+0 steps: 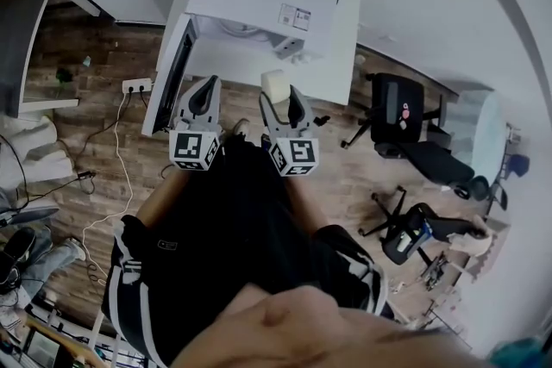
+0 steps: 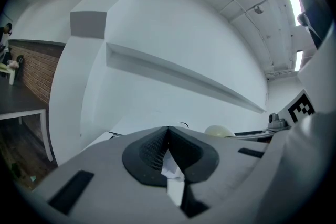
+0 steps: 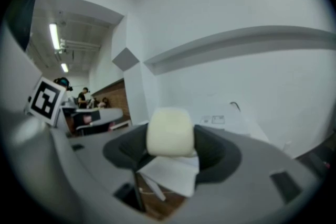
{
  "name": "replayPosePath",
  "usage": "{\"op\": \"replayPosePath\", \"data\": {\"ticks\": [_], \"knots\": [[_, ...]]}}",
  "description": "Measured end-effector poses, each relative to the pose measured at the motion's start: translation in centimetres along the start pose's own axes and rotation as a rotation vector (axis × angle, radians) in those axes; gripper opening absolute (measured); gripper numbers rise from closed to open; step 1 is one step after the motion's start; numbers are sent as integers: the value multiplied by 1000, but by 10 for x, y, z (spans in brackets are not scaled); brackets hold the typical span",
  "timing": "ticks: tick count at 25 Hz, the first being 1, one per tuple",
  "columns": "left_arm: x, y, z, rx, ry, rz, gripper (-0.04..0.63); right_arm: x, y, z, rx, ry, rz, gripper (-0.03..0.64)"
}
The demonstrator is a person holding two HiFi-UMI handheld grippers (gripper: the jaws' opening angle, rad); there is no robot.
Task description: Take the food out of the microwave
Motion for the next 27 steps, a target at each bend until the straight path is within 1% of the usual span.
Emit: {"op": "replayPosePath", "data": {"ticks": [12, 27], "knots": [[3, -4, -12, -3, 0, -17, 31, 1, -2, -4, 32, -6, 7, 293], [2, -10, -9, 2, 3, -22, 31, -3, 0, 0, 52, 0, 18, 293]]}}
Point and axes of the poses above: the fingertips, and each gripper's own axes: z backward along the fingers, y to its left, x out of its top, the point moved 5 cm from there along z, backward along the fingers, and after that the axes turned 7 degrees about -z, right-handed, at the moved point
